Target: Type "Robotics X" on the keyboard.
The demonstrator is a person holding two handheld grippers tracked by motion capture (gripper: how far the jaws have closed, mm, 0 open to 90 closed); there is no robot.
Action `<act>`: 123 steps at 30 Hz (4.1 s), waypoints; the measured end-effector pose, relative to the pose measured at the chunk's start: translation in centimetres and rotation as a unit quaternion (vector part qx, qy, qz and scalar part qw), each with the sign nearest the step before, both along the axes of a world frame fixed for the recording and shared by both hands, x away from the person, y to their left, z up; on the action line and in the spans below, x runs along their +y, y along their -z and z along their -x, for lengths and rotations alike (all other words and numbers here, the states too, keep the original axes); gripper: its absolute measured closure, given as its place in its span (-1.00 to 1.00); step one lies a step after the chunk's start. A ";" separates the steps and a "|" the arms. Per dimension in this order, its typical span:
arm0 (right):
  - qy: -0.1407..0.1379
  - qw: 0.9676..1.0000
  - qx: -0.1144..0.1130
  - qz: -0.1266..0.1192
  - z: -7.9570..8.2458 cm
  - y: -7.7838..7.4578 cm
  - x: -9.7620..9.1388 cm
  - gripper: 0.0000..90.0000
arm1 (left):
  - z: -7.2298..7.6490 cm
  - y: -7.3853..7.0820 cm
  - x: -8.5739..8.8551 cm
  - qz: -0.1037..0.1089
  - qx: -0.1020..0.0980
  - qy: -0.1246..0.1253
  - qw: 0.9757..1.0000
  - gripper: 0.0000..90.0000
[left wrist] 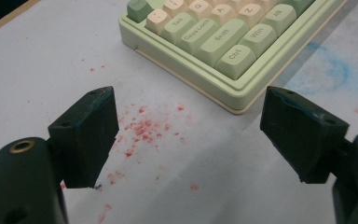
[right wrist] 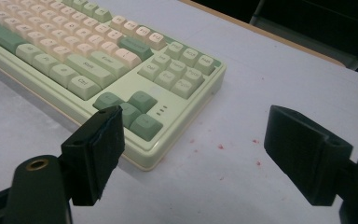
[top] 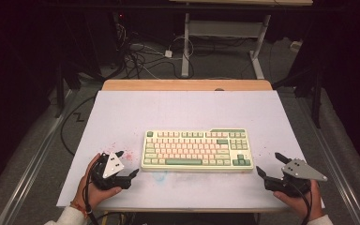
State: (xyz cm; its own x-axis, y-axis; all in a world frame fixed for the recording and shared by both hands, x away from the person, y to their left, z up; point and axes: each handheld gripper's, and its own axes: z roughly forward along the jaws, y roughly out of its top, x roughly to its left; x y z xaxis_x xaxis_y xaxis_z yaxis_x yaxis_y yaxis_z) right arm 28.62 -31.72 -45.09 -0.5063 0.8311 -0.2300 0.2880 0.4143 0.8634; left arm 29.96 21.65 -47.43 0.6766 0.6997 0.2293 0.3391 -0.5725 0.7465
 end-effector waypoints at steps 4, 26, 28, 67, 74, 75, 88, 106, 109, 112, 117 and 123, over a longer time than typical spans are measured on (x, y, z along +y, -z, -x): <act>-0.002 1.000 -0.002 0.000 0.1 -0.1 0.1 -0.55 | 0.2 0.0 0.0 -0.002 0.002 0.000 1.000 -0.60; -0.035 0.999 0.009 0.013 -1.0 -1.9 1.5 0.28 | 0.0 0.2 -0.1 -0.008 0.002 -0.003 1.000 -0.60; -0.031 0.999 0.020 0.022 -1.4 -2.2 2.0 0.49 | 0.0 0.2 0.0 -0.006 0.004 -0.004 1.000 -0.60; -0.136 0.982 0.106 0.082 -6.8 0.8 10.5 1.00 | 0.0 -1.0 0.3 0.044 0.021 0.016 0.999 0.22; -0.134 0.982 0.102 0.081 -6.7 0.9 10.5 1.00 | -1.1 -2.3 -1.0 0.039 0.044 0.038 0.998 0.90; -0.134 0.982 0.102 0.081 -6.7 0.9 10.5 1.00 | -1.3 -2.5 -1.2 0.040 0.048 0.041 0.997 0.95; -0.131 0.983 0.099 0.085 -6.5 0.9 10.6 1.00 | -3.5 -3.8 -5.1 0.005 0.068 0.066 0.995 0.95; -0.130 0.983 0.097 0.084 -6.5 1.0 10.6 1.00 | -6.4 -4.1 -9.6 -0.025 0.082 0.090 0.992 0.95; -0.130 0.983 0.097 0.085 -6.5 0.9 10.6 1.00 | -6.8 -4.0 -10.2 -0.029 0.087 0.094 0.991 0.95; -0.131 0.983 0.097 0.085 -6.5 0.9 10.6 1.00 | -7.1 -4.0 -10.7 -0.038 0.088 0.097 0.991 0.95; -0.131 0.983 0.097 0.086 -6.6 0.9 10.6 1.00 | -7.9 -3.7 -11.5 -0.046 0.094 0.098 0.990 0.95; -0.132 0.983 0.097 0.087 -6.6 0.9 10.6 1.00 | -8.8 -3.4 -12.4 -0.063 0.099 0.097 0.988 0.95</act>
State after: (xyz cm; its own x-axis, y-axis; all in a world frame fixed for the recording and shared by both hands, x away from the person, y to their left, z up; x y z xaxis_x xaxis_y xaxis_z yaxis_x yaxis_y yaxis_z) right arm 35.19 -21.13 -46.01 -0.7471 0.6219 -0.2347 0.3028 0.6328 0.7127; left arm 38.71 9.20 -44.07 0.8356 0.5269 0.1554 0.3463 -0.7248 0.5956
